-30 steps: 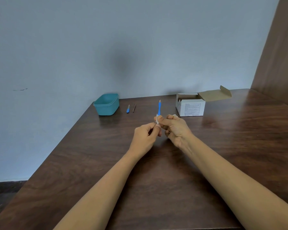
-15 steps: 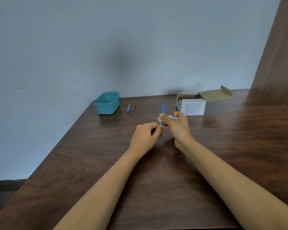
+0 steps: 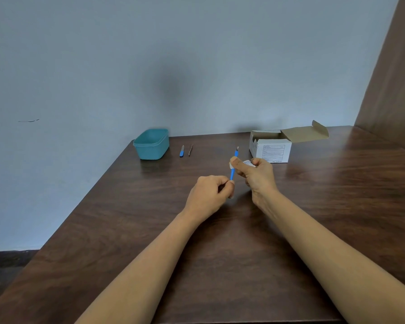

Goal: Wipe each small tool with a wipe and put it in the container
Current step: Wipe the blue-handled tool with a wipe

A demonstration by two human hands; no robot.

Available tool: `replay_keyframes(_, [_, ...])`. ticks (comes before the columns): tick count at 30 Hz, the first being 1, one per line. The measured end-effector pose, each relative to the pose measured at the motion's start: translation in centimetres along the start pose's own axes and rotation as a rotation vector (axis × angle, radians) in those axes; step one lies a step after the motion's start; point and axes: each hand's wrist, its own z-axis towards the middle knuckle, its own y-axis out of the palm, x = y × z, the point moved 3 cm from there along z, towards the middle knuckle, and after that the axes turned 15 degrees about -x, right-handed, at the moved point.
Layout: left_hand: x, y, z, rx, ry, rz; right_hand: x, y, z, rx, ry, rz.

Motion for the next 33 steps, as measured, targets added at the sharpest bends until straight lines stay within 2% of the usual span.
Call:
replay_keyframes(7, [0.1,-0.2,-0.3,-0.052,0.009,-0.006,0.4,-0.1,0.7,-0.100,0.082,0.121])
replay_keyframes(12, [0.0,0.2,-0.2,-0.072,0.027,0.007,0.4,-0.9,0.8,0.008,0.090,0.234])
replay_keyframes(16, [0.0,0.3,-0.1,-0.079,0.022,-0.022,0.5,-1.1,0.9,0.047,0.064,0.188])
replay_keyframes(24, [0.2,0.2,-0.3,-0.102,0.028,-0.055,0.2,-1.0,1.2,-0.059,0.066,0.207])
replay_keyframes(33, [0.5,0.4,-0.5,-0.136,0.018,-0.040,0.3,-2.1,1.5,0.064,0.048,0.177])
